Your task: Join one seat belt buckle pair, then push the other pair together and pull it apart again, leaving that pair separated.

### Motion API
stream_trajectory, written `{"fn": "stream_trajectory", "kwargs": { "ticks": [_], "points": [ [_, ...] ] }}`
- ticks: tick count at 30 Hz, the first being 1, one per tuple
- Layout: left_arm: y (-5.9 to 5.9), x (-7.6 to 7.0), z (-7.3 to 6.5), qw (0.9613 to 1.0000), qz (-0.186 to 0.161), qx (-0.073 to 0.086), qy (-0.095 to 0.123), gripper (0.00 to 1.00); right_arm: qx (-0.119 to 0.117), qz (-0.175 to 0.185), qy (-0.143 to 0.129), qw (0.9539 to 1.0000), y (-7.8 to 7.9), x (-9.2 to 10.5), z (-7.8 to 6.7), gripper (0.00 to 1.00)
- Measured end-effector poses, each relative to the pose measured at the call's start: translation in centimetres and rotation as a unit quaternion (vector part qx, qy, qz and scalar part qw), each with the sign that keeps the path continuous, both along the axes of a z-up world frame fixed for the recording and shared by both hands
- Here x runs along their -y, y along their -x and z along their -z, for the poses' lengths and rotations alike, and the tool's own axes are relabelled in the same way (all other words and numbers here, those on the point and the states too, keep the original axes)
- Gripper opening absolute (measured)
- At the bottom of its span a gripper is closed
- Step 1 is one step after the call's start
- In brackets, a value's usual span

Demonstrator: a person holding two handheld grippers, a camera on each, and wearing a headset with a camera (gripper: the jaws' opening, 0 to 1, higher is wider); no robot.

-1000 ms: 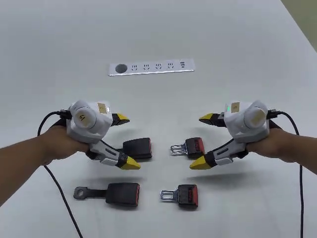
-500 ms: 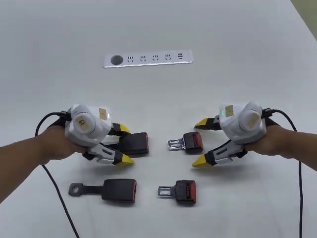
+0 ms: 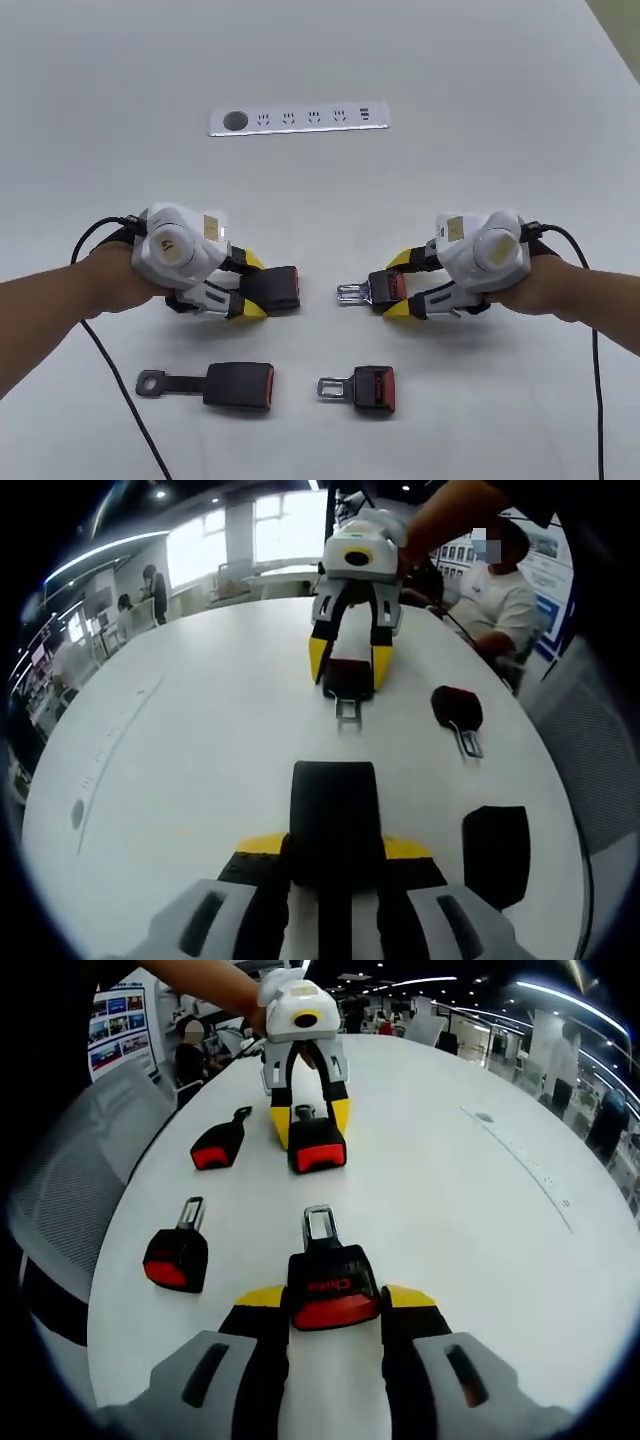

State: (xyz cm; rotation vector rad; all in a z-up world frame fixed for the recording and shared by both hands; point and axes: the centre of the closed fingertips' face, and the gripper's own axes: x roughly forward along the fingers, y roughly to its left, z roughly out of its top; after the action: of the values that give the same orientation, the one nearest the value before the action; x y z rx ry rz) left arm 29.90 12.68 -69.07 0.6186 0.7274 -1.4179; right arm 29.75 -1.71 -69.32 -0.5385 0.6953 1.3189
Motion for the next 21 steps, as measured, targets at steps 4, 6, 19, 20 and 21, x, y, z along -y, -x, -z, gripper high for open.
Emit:
{"fn": "stream_trajectory", "kwargs": {
  "ticks": [4, 6, 19, 20, 21],
  "points": [
    [0.0, -0.1, 0.1, 1.0, 0.001, -0.002, 0.0, 0.34, 0.003, -0.003, 0.003, 1.0, 0.2, 0.1, 0.1, 0.34],
    [0.0, -0.1, 0.2, 1.0, 0.006, -0.001, -0.003, 0.34, 0.002, -0.003, 0.004, 1.0, 0.2, 0.2, 0.1, 0.33],
    [0.1, -0.1, 0.3, 0.9999, 0.009, -0.005, -0.009, 0.34, -0.003, -0.001, 0.0, 1.0, 0.6, -0.4, 0.1, 0.33],
    [0.1, -0.1, 0.3, 0.9999, 0.009, -0.005, -0.009, 0.34, -0.002, -0.002, -0.001, 1.0, 0.7, -0.6, 0.2, 0.33],
    [0.0, -0.2, 0.4, 0.9999, 0.009, -0.005, -0.01, 0.34, -0.001, -0.004, -0.001, 1.0, 0.8, -0.9, 0.1, 0.33]
  ]
}}
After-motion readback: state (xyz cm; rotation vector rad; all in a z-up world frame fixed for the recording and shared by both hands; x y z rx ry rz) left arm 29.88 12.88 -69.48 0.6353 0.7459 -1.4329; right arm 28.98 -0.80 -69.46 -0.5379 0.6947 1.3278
